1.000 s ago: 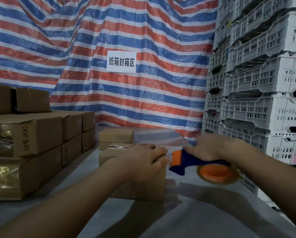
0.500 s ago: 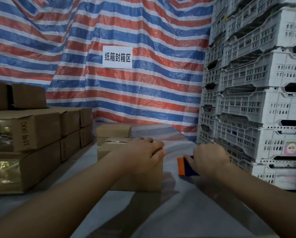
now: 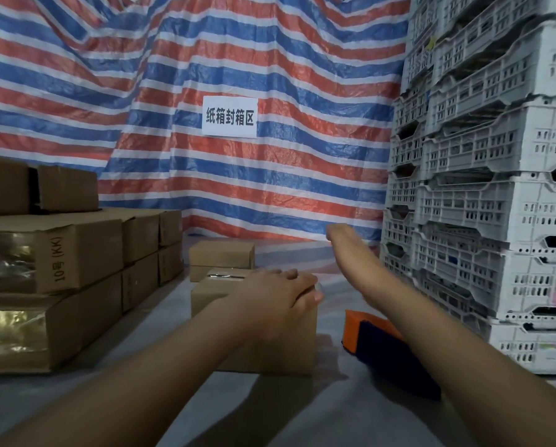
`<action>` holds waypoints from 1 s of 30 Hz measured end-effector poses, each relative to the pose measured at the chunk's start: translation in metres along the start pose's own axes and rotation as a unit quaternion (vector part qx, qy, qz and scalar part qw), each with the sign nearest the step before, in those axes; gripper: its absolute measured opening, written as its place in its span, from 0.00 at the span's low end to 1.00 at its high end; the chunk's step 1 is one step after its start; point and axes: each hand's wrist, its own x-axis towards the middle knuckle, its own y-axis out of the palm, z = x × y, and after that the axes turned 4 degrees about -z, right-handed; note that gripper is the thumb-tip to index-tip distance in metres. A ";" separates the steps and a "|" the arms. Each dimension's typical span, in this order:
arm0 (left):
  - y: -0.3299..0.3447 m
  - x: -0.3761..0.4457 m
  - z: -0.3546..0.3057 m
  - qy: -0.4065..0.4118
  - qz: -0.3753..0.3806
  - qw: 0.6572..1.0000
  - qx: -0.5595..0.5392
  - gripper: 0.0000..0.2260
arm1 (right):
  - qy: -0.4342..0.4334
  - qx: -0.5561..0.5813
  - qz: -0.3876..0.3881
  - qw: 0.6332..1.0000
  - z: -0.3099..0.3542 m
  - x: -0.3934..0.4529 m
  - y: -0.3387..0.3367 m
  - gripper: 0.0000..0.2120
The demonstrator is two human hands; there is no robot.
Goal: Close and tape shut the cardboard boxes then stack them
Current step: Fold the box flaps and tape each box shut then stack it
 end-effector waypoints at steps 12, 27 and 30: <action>0.014 -0.001 0.003 -0.016 -0.085 0.996 -0.035 0.23 | 0.142 0.354 0.029 0.924 -0.033 0.003 0.061 0.30; -0.030 -0.002 0.077 -0.176 -0.074 0.956 -0.225 0.13 | 0.188 0.213 0.014 0.959 -0.010 -0.032 0.048 0.25; -0.022 -0.013 0.082 -0.201 0.063 0.961 -0.177 0.19 | 0.192 0.130 0.077 0.970 -0.009 -0.035 0.053 0.25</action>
